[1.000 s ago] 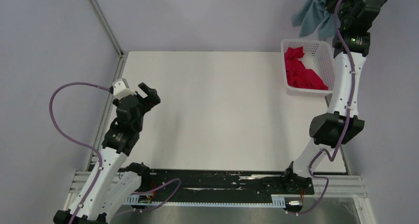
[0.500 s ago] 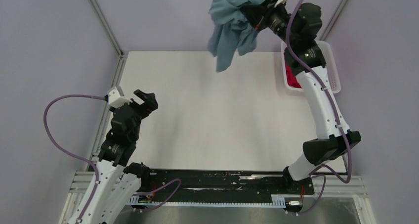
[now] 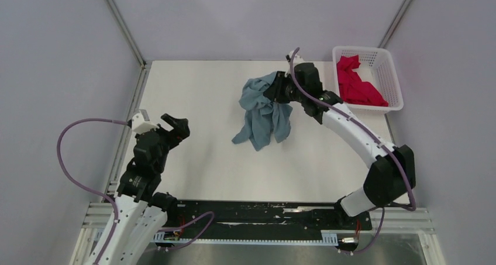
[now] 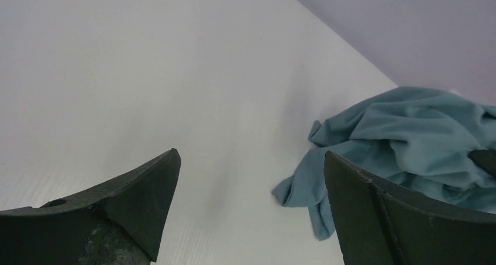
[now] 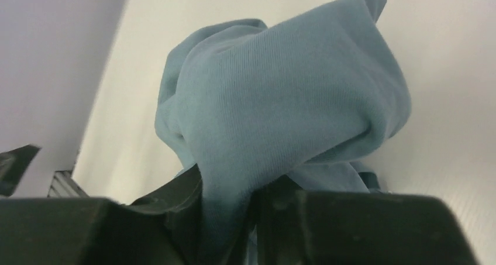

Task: Fold and stack the t-shirts
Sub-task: Move the tshirt to the center of the board, then flatten out the tshirt

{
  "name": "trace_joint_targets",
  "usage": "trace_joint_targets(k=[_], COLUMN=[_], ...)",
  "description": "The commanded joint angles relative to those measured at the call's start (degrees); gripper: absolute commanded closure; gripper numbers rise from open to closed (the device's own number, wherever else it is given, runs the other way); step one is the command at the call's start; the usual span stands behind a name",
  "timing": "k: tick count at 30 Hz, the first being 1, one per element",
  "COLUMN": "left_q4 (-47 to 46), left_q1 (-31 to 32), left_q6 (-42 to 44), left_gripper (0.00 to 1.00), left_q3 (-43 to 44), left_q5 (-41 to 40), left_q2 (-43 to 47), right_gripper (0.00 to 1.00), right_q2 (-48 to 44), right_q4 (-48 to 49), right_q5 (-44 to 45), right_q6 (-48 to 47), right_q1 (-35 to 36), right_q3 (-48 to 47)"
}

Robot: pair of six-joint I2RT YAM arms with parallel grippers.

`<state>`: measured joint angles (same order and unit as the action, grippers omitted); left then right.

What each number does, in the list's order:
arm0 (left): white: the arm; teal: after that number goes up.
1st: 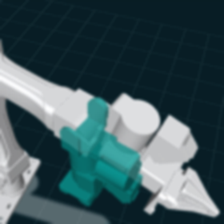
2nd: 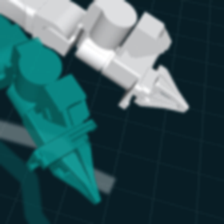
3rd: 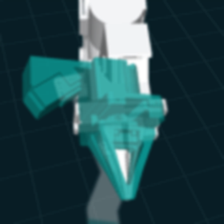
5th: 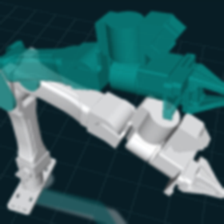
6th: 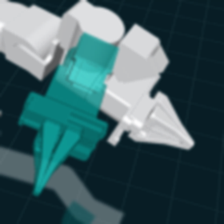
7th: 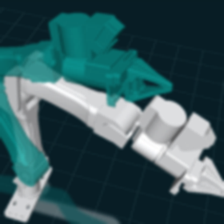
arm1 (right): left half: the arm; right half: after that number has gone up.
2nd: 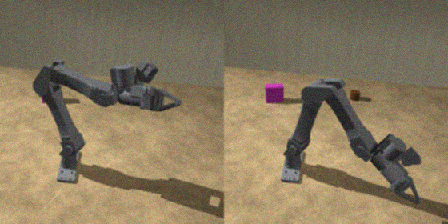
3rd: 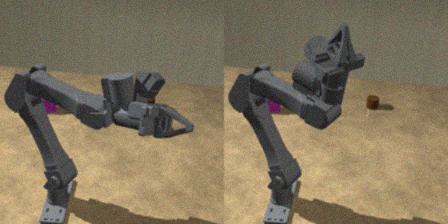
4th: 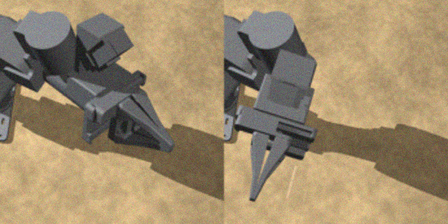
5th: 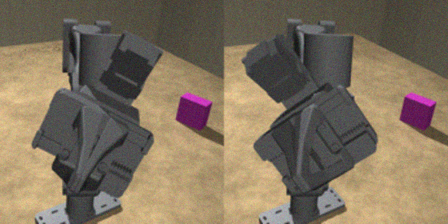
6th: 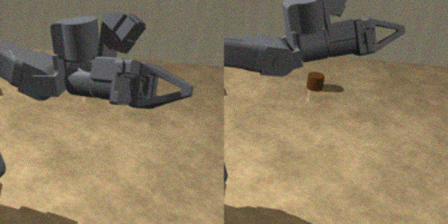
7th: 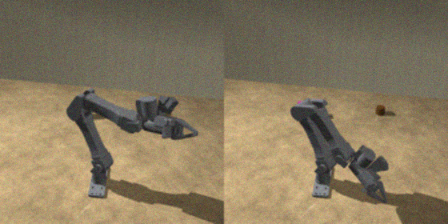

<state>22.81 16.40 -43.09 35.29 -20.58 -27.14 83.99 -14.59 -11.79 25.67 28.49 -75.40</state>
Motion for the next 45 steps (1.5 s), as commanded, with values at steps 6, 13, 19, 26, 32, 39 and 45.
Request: trace_joint_targets(k=[6,13,19,26,32,39,45], left_q4=[-6.05,-11.98,-13.21,-12.38,-11.86,-11.37,-10.63], left_q1=[-0.27,0.94,5.25,11.34,14.45,16.18,18.30], left_q6=[-1.36,1.06,6.72,9.90,10.11,9.91,9.75], left_gripper=[0.00,0.00,0.00,0.00,0.05,0.26,0.60], left_q3=[1.39,8.29,15.06,21.05,25.11,28.11,30.50], left_q5=[15.56,32.18,37.04,36.89,34.72,32.14,31.59], left_q2=[-19.89,-43.51,-56.85,-66.55,-73.32,-79.20,-82.27], right_gripper=[0.05,0.00,0.00,0.00,0.00,0.01,0.09], right_q2=[15.48,2.18,-9.30,-12.94,-8.64,-2.48,3.42], right_q4=[-12.72,-14.03,-10.31,-4.32,2.03,7.98,8.71], right_q5=[16.79,23.22,15.35,0.39,-0.50,3.45,7.97], right_q6=[2.03,-0.87,-3.79,-2.12,1.22,6.87,7.20], right_q1=[-7.51,-7.67,-7.73,-7.65,-7.65,-7.04,-5.21], right_q3=[-7.03,1.74,15.92,26.40,28.24,27.03,23.52])
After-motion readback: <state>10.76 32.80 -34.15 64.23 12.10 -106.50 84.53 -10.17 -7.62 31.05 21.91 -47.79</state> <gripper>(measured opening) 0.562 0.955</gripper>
